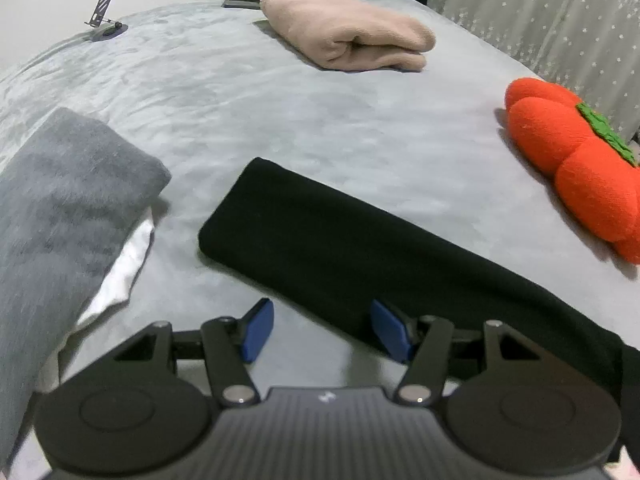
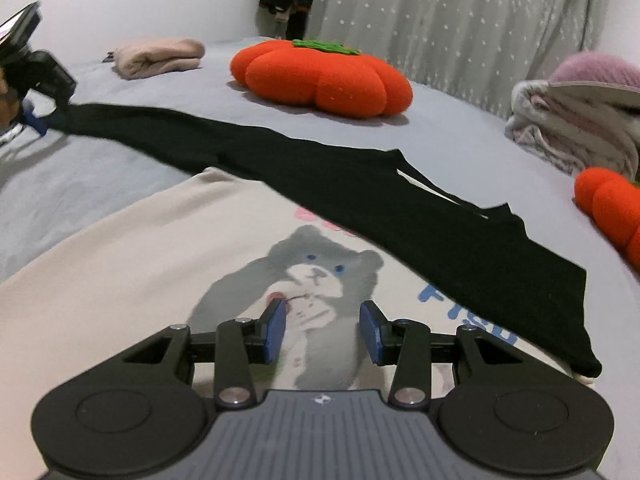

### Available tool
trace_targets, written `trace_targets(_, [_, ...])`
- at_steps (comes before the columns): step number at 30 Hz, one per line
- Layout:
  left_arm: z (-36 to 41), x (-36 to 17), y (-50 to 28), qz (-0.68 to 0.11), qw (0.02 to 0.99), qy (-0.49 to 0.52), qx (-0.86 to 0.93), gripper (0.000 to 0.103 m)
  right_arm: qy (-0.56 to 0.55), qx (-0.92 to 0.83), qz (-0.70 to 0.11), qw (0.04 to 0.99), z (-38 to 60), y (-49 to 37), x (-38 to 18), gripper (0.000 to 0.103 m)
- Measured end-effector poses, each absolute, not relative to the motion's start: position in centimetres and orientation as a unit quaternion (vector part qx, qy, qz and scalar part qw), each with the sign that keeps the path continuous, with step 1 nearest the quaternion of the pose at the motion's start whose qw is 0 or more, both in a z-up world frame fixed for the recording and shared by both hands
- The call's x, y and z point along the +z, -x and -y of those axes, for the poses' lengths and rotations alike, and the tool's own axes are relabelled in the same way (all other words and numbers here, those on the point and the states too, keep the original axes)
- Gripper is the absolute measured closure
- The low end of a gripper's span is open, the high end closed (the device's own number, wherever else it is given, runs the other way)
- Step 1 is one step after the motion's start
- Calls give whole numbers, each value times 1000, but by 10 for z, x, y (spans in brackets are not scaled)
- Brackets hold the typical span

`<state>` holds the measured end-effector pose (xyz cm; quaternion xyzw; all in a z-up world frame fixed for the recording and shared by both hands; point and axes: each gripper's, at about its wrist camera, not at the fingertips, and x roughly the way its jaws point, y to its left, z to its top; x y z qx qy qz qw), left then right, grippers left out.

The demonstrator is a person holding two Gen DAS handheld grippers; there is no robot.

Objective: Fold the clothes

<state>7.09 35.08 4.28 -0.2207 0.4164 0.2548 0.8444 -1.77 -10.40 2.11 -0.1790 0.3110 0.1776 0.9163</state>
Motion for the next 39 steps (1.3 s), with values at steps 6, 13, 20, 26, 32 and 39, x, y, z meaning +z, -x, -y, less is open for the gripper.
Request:
trace_targets(6, [-361,39,-69,-411,848,213,257,46,159,185,-320,916,100,38,24,62])
trace_targets(13, [-383,39,-62,-403,844,230,271,46,150,229,-333,902,85,65,24,57])
trace_targets(20, [-406,38,-50,-391,842,235,287,46,152,231,-329,903,82,78,24,57])
trace_targets(26, [-426,41,-39,-374,836,274,292,46,150,239,-329,901,80,80,25,55])
trace_targets(32, [-440,43,-32,-361,834,296,295,47,157,259,-319,898,73,87,27,51])
trace_targets(39, [-445,43,-26,-323,841,349,256,47,162,264,-314,898,71,87,26,50])
